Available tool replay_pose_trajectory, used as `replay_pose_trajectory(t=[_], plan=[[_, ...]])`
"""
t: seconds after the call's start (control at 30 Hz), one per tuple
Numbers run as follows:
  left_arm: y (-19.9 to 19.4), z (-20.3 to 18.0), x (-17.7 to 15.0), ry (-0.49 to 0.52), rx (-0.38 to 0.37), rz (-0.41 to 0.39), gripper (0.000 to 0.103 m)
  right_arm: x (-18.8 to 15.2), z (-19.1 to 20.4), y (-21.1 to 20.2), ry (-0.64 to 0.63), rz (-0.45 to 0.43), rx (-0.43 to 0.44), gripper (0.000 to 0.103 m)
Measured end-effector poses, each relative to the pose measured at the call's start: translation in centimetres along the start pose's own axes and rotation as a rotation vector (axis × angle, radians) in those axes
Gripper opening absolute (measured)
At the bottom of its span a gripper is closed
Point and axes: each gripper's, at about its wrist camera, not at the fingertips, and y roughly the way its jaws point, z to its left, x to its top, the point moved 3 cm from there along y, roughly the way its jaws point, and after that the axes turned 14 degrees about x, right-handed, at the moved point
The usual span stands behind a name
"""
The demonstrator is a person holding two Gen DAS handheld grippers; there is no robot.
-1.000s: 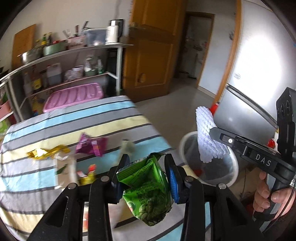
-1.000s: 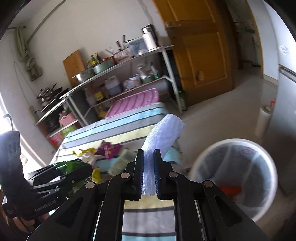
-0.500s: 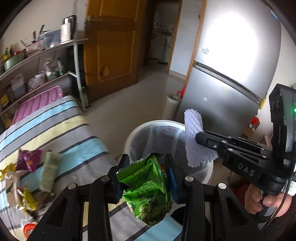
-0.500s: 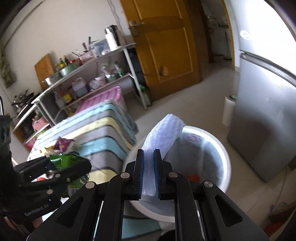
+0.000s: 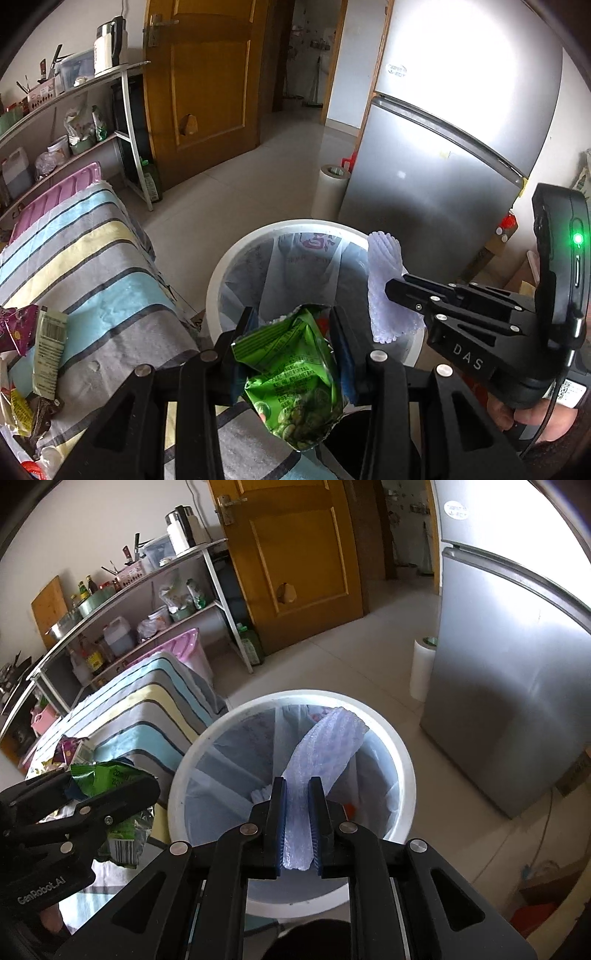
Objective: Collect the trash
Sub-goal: 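Carry the green bag and foam sleeve over the bin and open both tools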
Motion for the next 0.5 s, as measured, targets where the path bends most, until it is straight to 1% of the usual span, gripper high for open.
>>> replay_pose_trajectory(t=[0.07, 0.1, 0.13, 0.2, 0.27, 0.5], plan=[[0.0, 0.1, 0.0, -0.004, -0.006, 0.002, 0.046, 0.0, -0.2, 0.1, 0.011, -0.001, -0.006, 0.017], [0.1, 0.2, 0.1, -0.008, -0.002, 0.003, 0.053, 0.0, -0.3, 0.1, 0.013, 0.0, -0.016, 0.019], [0.0, 0.4, 0.1, -0.011, 0.002, 0.001, 0.058, 0.0, -0.2, 0.0, 0.015, -0.002, -0.021, 0.022], [-0.1, 0.6, 0.1, -0.022, 0.002, -0.001, 0.06, -0.1, -0.1, -0.1, 0.021, -0.006, -0.023, 0.029], [-0.2, 0.8, 0.1, -0.027, 0.006, -0.003, 0.06, -0.2, -0.2, -0.1, 0.027, -0.011, -0.025, 0.039], [-1.0, 1.6, 0.2, -0.045, 0.013, -0.018, 0.061, -0.2, 0.4, -0.6, 0.028, -0.024, -0.026, 0.04]])
